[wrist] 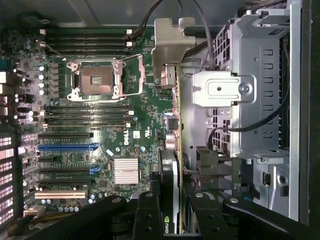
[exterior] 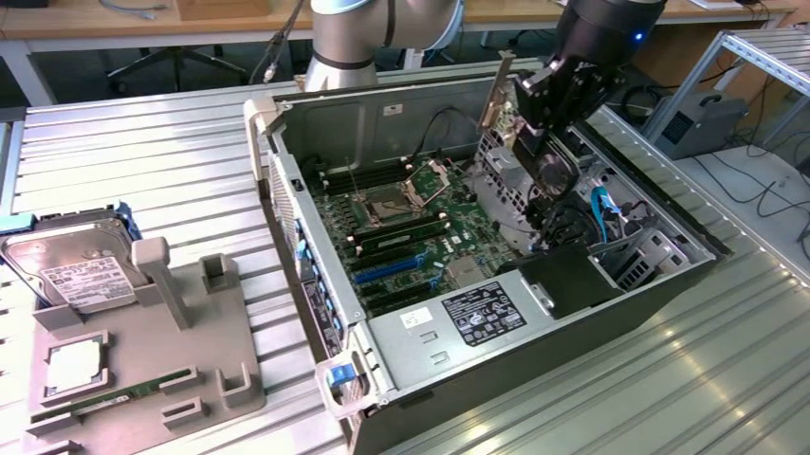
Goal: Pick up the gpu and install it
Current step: 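Insert the gpu into the slot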
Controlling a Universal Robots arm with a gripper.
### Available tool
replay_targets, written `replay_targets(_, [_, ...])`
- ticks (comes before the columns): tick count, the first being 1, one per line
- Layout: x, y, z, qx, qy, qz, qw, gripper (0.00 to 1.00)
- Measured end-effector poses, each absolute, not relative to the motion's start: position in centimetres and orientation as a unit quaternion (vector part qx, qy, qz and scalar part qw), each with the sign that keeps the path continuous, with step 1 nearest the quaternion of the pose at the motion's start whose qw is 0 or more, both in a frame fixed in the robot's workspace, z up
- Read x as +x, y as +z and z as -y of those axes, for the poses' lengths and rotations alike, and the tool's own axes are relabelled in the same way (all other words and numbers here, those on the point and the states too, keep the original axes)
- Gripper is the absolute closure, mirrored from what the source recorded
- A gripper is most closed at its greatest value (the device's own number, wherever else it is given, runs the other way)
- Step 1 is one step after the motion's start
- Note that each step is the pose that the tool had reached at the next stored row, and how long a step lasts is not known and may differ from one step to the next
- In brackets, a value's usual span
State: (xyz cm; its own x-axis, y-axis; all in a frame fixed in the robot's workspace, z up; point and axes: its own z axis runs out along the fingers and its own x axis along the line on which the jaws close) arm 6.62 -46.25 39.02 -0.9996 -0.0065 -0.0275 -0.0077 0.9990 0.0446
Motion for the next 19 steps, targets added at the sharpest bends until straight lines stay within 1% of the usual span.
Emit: replay_targets(19, [6.62,38.99,46.17,-0.229,0.025,-0.973,0.008,0.73])
